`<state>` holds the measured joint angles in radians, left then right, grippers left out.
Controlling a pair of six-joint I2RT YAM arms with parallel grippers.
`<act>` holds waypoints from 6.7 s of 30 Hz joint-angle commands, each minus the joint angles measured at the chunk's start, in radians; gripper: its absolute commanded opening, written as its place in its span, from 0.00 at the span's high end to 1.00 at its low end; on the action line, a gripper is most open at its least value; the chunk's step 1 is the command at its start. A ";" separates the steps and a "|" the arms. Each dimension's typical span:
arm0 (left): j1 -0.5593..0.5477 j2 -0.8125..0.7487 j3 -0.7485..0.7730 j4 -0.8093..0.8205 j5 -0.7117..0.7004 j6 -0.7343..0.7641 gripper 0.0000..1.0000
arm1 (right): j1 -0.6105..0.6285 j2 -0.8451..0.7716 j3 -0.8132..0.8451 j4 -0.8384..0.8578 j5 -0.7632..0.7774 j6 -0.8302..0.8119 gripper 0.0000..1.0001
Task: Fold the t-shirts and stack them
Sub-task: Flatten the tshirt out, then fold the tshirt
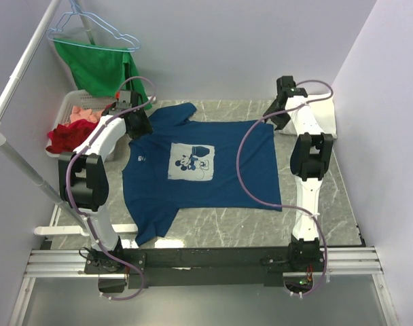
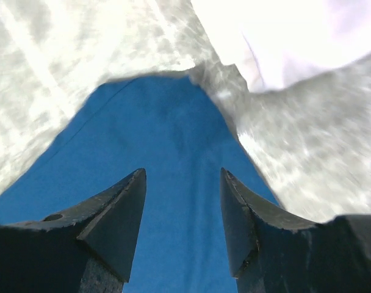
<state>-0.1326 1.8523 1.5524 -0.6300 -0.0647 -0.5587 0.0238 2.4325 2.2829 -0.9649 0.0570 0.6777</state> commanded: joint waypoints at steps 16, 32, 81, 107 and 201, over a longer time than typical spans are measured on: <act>-0.028 -0.022 -0.080 0.029 -0.006 -0.046 0.46 | 0.168 -0.293 -0.365 -0.058 0.155 -0.092 0.37; -0.061 -0.004 -0.149 0.035 -0.006 -0.063 0.47 | 0.235 -0.156 -0.373 -0.158 0.222 -0.075 0.34; -0.064 0.315 0.178 -0.074 -0.063 -0.033 0.47 | 0.057 0.099 0.049 -0.262 0.104 0.000 0.34; -0.025 0.360 0.353 -0.099 -0.086 -0.040 0.45 | 0.103 -0.326 -0.269 -0.133 0.168 -0.104 0.36; -0.212 -0.590 -0.710 -0.065 -0.099 -0.331 0.43 | 1.263 -0.641 -1.011 0.328 0.122 -0.133 0.67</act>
<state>-0.3042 1.3293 0.8505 -0.6476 -0.1310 -0.8188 1.2770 1.8881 1.2621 -0.6014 0.1013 0.5396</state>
